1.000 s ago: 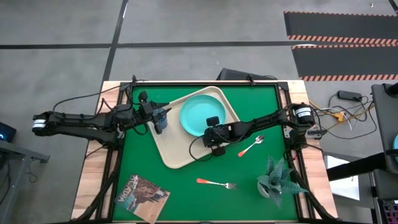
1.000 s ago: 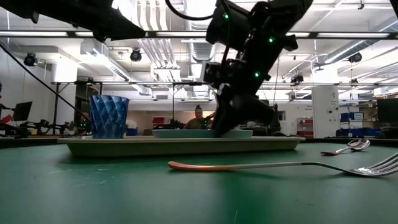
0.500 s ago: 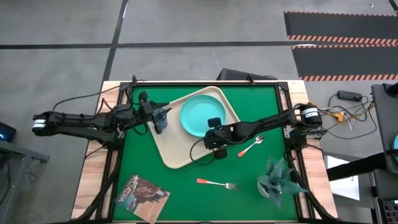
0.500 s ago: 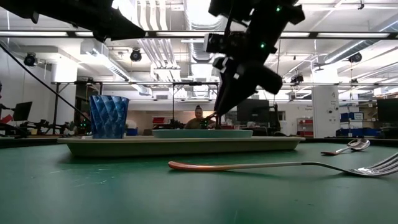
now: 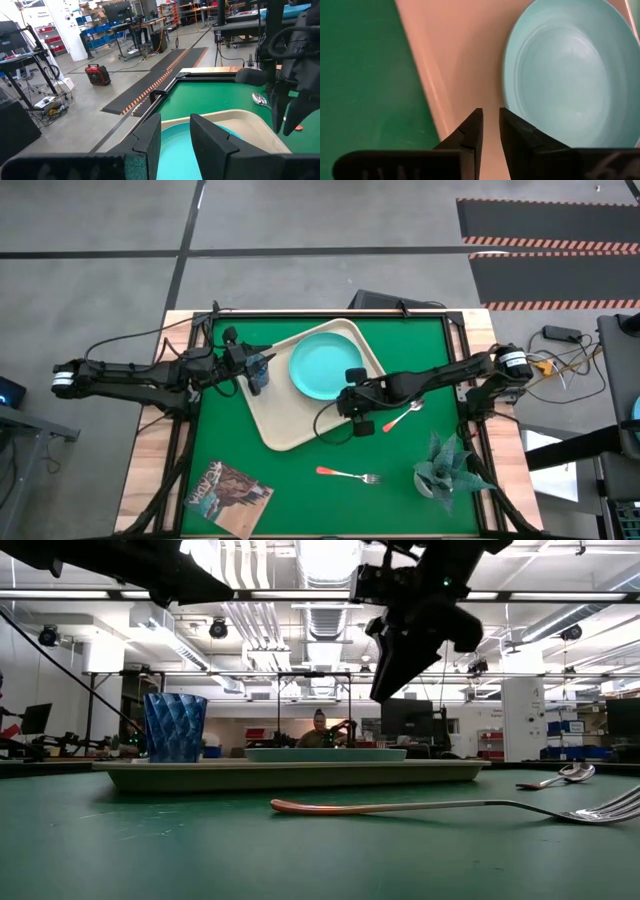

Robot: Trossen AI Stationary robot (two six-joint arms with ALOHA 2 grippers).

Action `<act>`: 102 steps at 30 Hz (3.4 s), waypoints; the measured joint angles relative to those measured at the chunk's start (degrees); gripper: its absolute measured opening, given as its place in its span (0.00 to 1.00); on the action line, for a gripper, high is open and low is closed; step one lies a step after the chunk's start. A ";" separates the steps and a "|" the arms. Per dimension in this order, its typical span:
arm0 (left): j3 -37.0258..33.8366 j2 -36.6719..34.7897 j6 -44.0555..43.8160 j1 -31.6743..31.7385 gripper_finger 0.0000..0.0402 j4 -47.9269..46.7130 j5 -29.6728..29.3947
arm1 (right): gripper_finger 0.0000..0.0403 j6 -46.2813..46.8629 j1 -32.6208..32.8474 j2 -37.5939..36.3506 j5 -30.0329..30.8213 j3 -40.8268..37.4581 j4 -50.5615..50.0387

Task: Pick and place plate/cup/fork/spoon on tray
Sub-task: Put the orange fork on the white tray

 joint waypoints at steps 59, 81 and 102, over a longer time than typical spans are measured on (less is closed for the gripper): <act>9.81 27.06 -11.89 -11.36 0.22 28.52 11.42 | 0.12 -21.46 1.02 -46.96 -0.06 -41.93 56.36; 38.88 44.67 -19.62 -16.28 0.22 2.06 10.57 | 0.04 -23.84 1.04 -56.17 -4.77 -44.06 56.35; 52.94 58.33 -32.90 -23.66 0.10 -22.49 9.80 | 0.04 -26.65 1.13 -66.09 -6.00 -44.38 54.97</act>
